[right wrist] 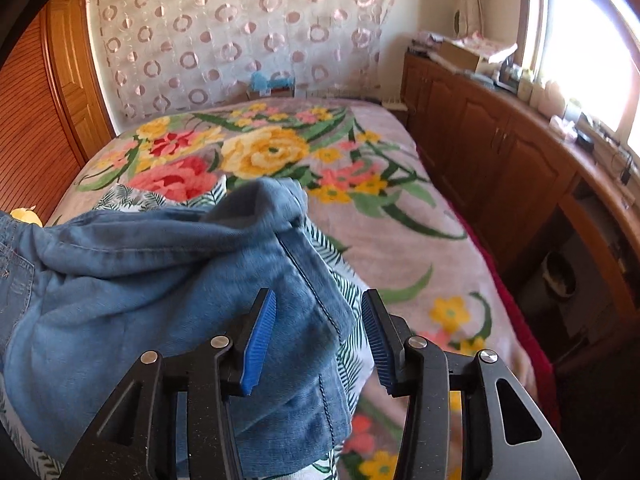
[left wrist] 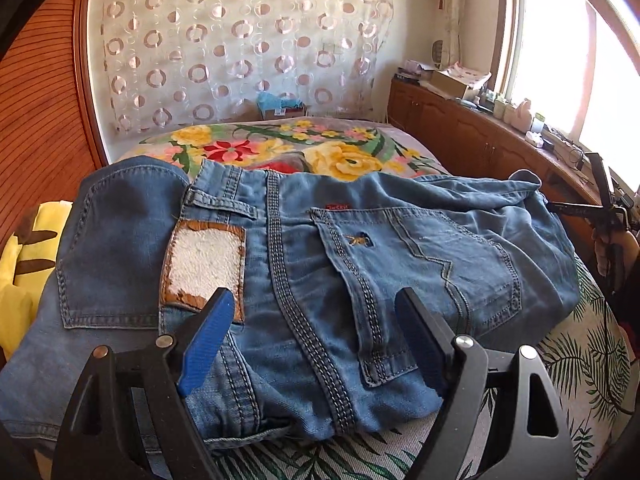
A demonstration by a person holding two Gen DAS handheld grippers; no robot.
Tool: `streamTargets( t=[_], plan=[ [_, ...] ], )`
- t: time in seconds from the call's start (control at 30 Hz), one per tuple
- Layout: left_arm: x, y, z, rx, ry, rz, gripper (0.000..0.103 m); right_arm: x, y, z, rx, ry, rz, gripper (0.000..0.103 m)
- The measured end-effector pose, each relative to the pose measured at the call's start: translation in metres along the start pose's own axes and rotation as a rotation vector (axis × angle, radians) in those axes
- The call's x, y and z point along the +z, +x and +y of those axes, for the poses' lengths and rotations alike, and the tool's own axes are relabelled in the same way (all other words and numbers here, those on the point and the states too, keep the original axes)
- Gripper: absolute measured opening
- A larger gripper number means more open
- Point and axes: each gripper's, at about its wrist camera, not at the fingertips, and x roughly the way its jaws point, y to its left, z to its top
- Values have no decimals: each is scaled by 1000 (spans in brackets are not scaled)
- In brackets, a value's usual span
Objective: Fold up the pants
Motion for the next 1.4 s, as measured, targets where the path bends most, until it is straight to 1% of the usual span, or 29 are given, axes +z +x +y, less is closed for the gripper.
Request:
streamTargets(
  t=[0.07, 0.23, 0.27, 0.3, 0.33, 0.37, 0.43, 0.5, 0.57, 0.67, 0.77, 0.83, 0.93, 0.97, 1.0, 1.07, 1.1, 1.13, 1.17, 1.33, 1.4],
  plan=[
    [-2, -1, -1, 1, 3, 4, 83, 6, 8, -8, 16, 23, 30, 47],
    [-6, -6, -3, 0, -2, 3, 83, 17, 12, -22, 71, 80, 57, 46],
    [-6, -7, -2, -1, -4, 2, 83, 16, 12, -24, 84, 86, 65, 42],
    [-7, -10, -2, -1, -7, 1, 83, 16, 10, -25, 101, 89, 63, 34],
    [-9, -13, -2, 0, -8, -1, 83, 12, 7, -25, 113, 84, 58, 22],
    [-10, -14, -2, 1, -8, -3, 83, 12, 3, -24, 118, 71, 54, 15],
    [-13, -20, -1, 8, -6, -8, 83, 9, -8, -23, 112, 46, 32, 11],
    [-14, -24, 1, 15, -7, -13, 83, 9, -25, -23, 92, 33, -3, 10],
    [-15, -27, 3, 23, -11, -18, 83, 6, -46, -25, 91, 36, -42, 10],
    [-17, -29, 9, 26, -23, -21, 83, -6, -65, -26, 100, 42, -52, 10],
    [-18, -28, 14, 28, -34, -20, 83, -25, -56, -23, 107, 51, -4, 10],
    [-19, -27, 15, 28, -38, -20, 83, -39, -46, -24, 93, 57, 27, 10],
    [-18, -28, 16, 28, -35, -19, 83, -44, -35, -29, 86, 101, 43, 11],
    [-19, -27, 16, 30, -34, -19, 83, -46, -31, -31, 81, 116, 47, 17],
    [-18, -26, 15, 31, -32, -18, 83, -41, -25, -30, 74, 123, 48, 22],
    [-19, -26, 17, 32, -33, -17, 83, -42, -17, -31, 58, 132, 54, 36],
    [-20, -26, 19, 32, -35, -17, 83, -39, -14, -27, 48, 138, 64, 41],
    [-20, -25, 20, 33, -37, -17, 83, -39, -10, -27, 34, 146, 70, 51],
    [-19, -25, 21, 32, -39, -17, 83, -39, -9, -29, 28, 159, 66, 57],
    [-21, -24, 19, 35, -39, -18, 83, -43, -11, -33, 64, 235, 79, 68],
    [-21, -24, 20, 38, -43, -20, 83, -44, -8, -37, 99, 265, 91, 68]
  ],
)
